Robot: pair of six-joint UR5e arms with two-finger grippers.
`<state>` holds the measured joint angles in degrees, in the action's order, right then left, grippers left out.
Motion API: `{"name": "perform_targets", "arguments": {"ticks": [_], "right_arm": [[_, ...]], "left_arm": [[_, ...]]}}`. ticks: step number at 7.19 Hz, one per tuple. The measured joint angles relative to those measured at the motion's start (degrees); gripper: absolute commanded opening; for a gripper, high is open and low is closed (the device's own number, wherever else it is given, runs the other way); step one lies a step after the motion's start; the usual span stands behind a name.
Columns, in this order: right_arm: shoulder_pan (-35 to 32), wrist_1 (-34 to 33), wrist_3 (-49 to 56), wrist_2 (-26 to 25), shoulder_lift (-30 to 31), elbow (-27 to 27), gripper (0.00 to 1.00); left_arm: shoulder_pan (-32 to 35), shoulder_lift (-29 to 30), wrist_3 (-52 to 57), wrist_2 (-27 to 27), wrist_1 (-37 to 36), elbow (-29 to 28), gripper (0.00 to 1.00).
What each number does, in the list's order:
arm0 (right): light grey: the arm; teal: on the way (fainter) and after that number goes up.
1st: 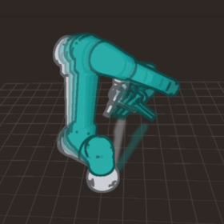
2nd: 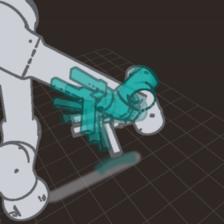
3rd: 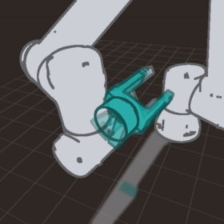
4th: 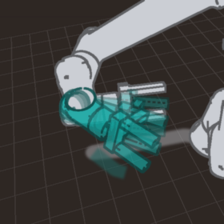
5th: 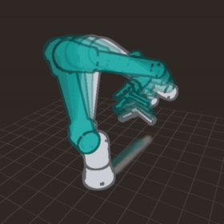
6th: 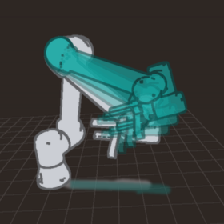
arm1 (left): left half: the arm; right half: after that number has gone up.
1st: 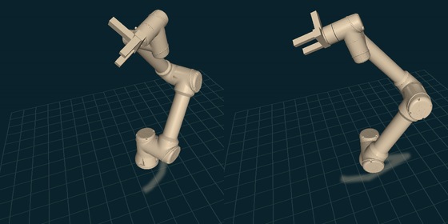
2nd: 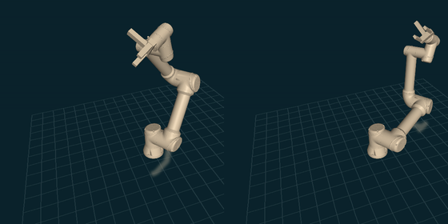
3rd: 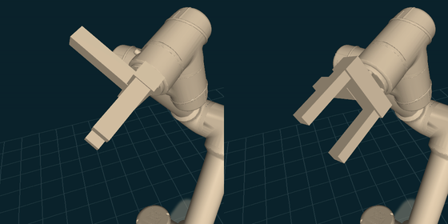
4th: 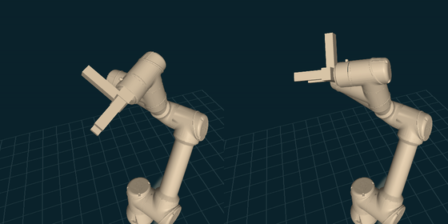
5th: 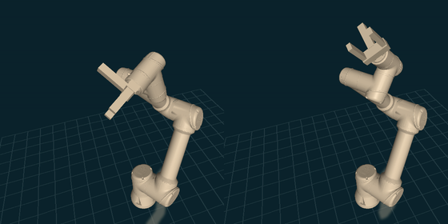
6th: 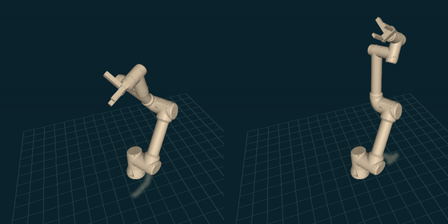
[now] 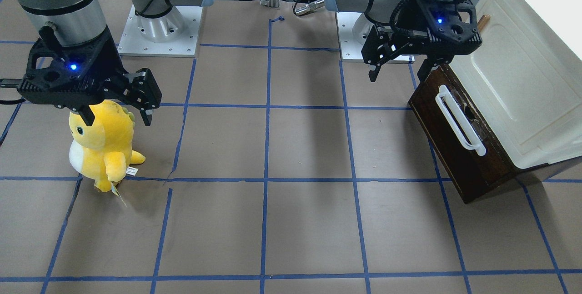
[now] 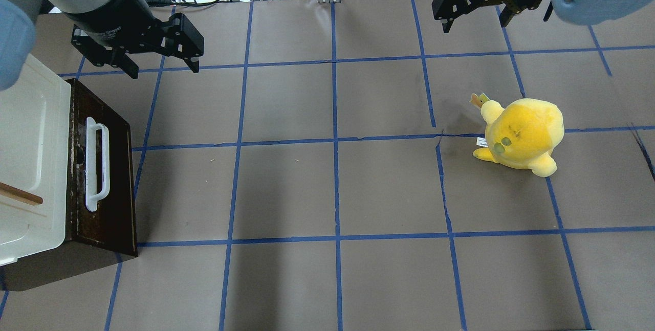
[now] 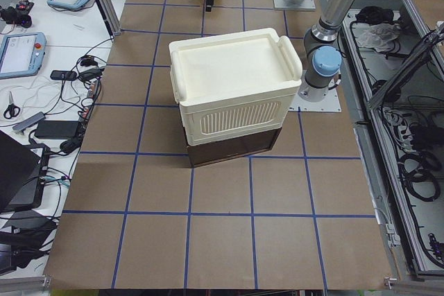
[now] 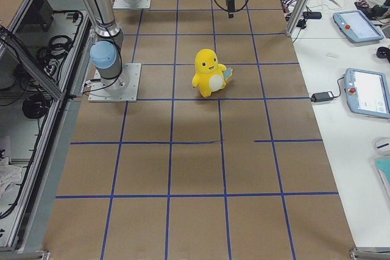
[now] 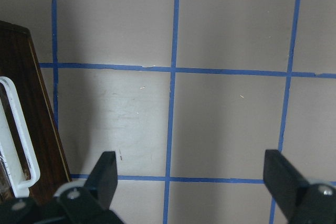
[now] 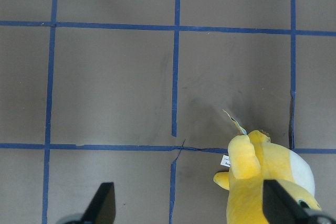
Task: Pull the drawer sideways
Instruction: 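Move the left gripper down to the white drawer handle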
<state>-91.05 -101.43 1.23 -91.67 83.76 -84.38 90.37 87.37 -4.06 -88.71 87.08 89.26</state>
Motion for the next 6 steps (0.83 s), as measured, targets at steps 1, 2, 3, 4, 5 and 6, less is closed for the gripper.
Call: {"name": "perform_targets", "arguments": {"ticks": [1,2,3,4,5,6], "right_arm": [[0.0,0.0,0.0,0.0,0.0,0.0,1.0],[0.0,0.0,0.0,0.0,0.0,0.0,1.0],[0.0,0.0,0.0,0.0,0.0,0.0,1.0],[0.0,0.0,0.0,0.0,0.0,0.0,1.0],[0.0,0.0,0.0,0.0,0.0,0.0,1.0],[0.0,0.0,0.0,0.0,0.0,0.0,1.0]], "left_arm": [[0.0,0.0,-0.8,0.0,0.0,0.5,1.0],[0.0,0.4,-2.0,-0.2,-0.1,1.6,1.0],[0.0,0.9,-3.0,-0.3,-0.2,4.1,1.0],[0.0,1.3,-4.1,-1.6,-0.2,7.6,1.0],[0.0,1.6,-7.1,-4.5,-0.2,11.3,1.0],[0.0,2.5,-11.6,-7.7,-0.3,14.5,1.0]]}}
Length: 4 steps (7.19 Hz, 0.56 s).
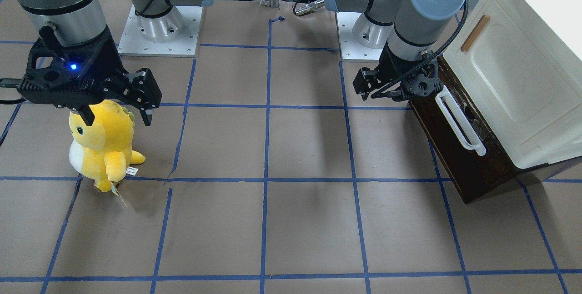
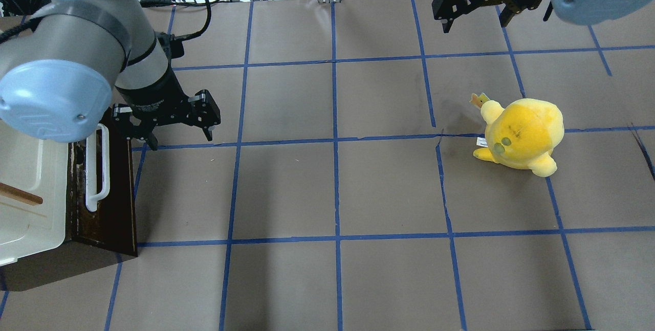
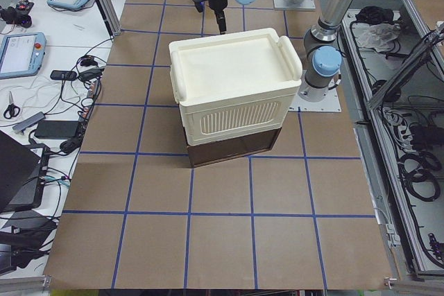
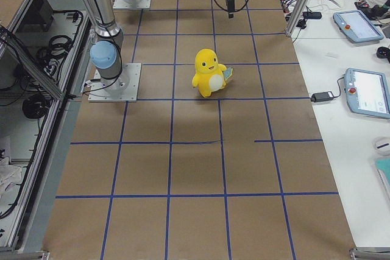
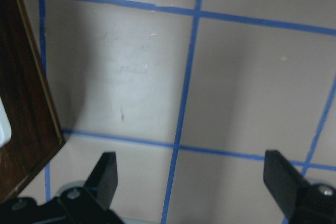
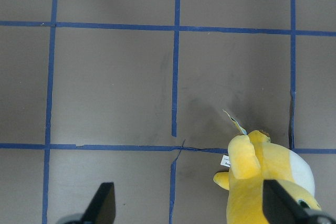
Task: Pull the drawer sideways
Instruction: 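Move the left gripper down to the white drawer handle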
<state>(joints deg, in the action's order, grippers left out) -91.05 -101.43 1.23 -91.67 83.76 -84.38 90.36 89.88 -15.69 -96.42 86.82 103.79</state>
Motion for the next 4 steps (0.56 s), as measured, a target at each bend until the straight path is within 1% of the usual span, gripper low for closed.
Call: {"name": "perform_targets", "arguments": {"ticks": [2,4], "right_arm": [[0.0,0.0,0.0,0.0,0.0,0.0,1.0],[0.0,0.0,0.0,0.0,0.0,0.0,1.0]], "left_arm": [[0.0,4.2,-7.3,-9.9,-0.6,4.1,1.0],[2.1,8.6,-11.9,-19.2,-0.6,5.7,1.0]]}}
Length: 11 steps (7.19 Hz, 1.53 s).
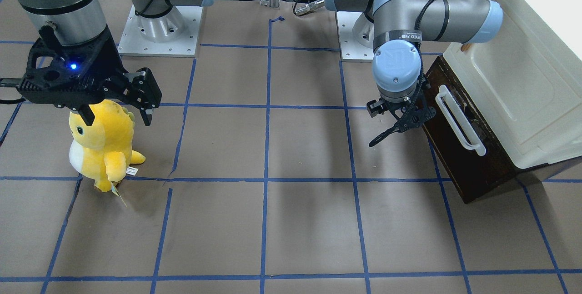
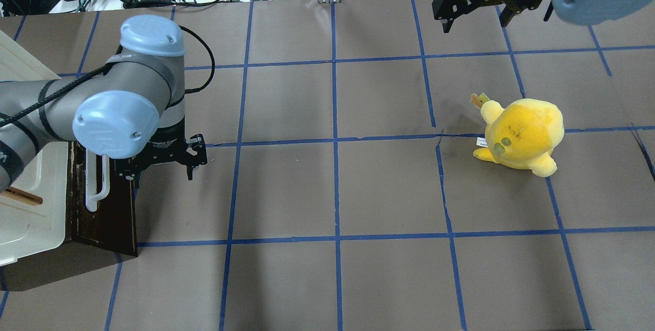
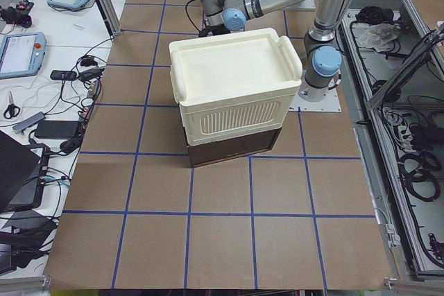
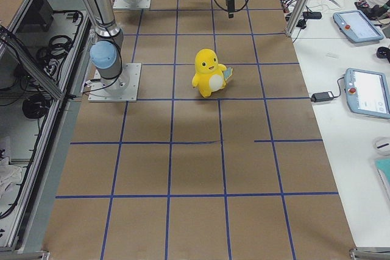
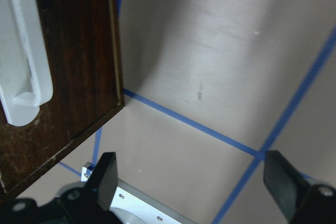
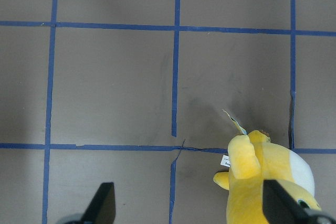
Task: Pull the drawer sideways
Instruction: 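Move the left gripper down to the white drawer handle, then close the left gripper around the white bar handle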
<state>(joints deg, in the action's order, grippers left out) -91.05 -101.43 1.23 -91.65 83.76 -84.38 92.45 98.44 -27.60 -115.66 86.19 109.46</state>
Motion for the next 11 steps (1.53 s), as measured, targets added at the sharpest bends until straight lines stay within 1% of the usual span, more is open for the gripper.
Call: {"name": "perform_targets", "arguments": {"ticks": [2,5,6,7,9,10,11], "right_arm": [[0.0,0.0,0.0,0.0,0.0,0.0,1.0],[0.0,0.0,0.0,0.0,0.0,0.0,1.0],[0.0,0.0,0.0,0.0,0.0,0.0,1.0],[0.0,0.0,0.0,0.0,0.0,0.0,1.0],[0.0,0.0,0.0,0.0,0.0,0.0,1.0],[0.0,0.0,0.0,0.0,0.0,0.0,1.0],[0.0,0.0,0.0,0.0,0.0,0.0,1.0]], "left_arm": [[2.9,2.8,-0.4,-10.5,0.6,0.3,1.0],[3.4,6.0,-0.2,-27.5,5.8,1.1,1.0],[3.3,7.4,-0.2,-31.4,7.4,0.7,1.0],[3.2,8.9,-0.2,-33.3,8.2,0.0,1.0],[3.0,11.6,-1.1,-34.4,8.7,-1.5,1.0],[2.6,12.4,-2.0,-34.5,8.8,-1.7,0.98],[2.1,12.9,-2.7,-34.5,8.9,-1.6,0.89]]}}
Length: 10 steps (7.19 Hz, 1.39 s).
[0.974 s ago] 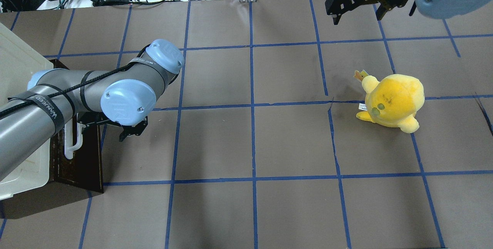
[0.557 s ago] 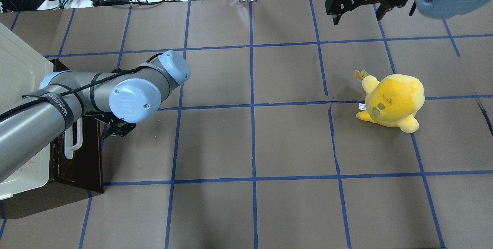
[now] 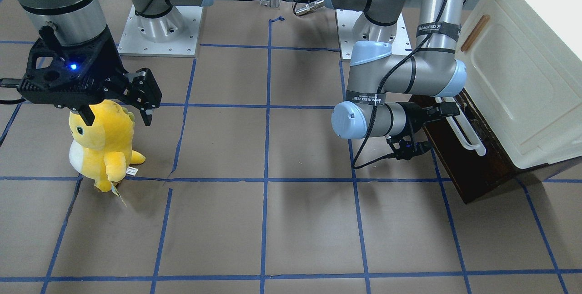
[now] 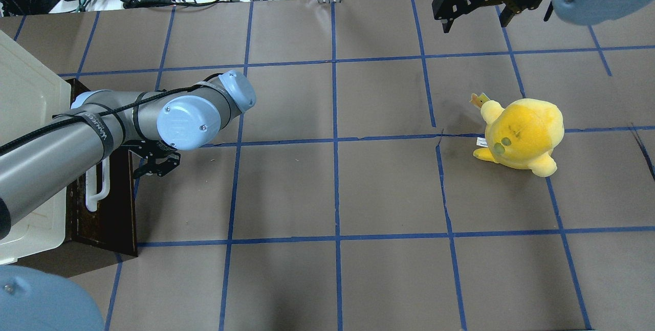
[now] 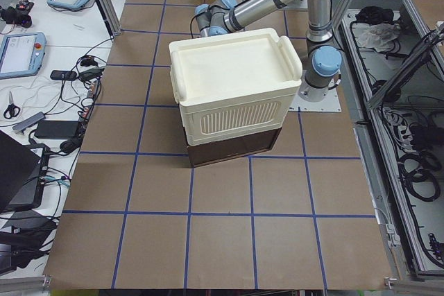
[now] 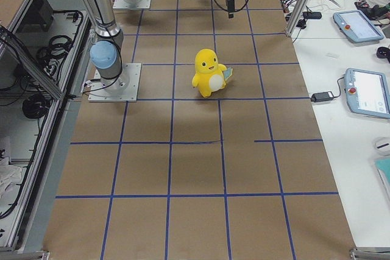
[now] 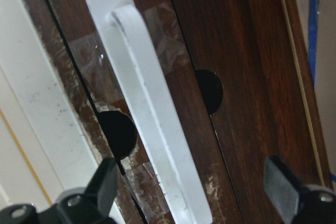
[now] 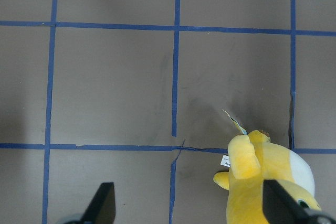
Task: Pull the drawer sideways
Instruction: 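Close the left gripper around the white bar handle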
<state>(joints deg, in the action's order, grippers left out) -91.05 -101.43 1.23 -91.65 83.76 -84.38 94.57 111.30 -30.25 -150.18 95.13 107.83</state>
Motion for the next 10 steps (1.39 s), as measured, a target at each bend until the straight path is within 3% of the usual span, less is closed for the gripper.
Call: {"name": "perform_targets", "arguments": {"ticks": [1,2,3,7,10], "right_arm": [[0.0,0.0,0.0,0.0,0.0,0.0,1.0],[0.0,0.0,0.0,0.0,0.0,0.0,1.0],[0.0,0.0,0.0,0.0,0.0,0.0,1.0],[0.0,0.0,0.0,0.0,0.0,0.0,1.0],[0.0,0.0,0.0,0.0,0.0,0.0,1.0]], "left_arm": [[-0.4,0.2,-0.3,0.0,0.4,-0.1,0.77],[-0.5,0.1,-0.5,0.0,0.9,-0.1,0.56],[-0.6,-0.3,-0.8,0.1,1.9,-0.1,0.46],[-0.6,-0.4,-4.1,0.0,4.7,0.1,0.45],[-0.6,-0.1,-4.6,-1.7,4.9,0.1,0.3]]}}
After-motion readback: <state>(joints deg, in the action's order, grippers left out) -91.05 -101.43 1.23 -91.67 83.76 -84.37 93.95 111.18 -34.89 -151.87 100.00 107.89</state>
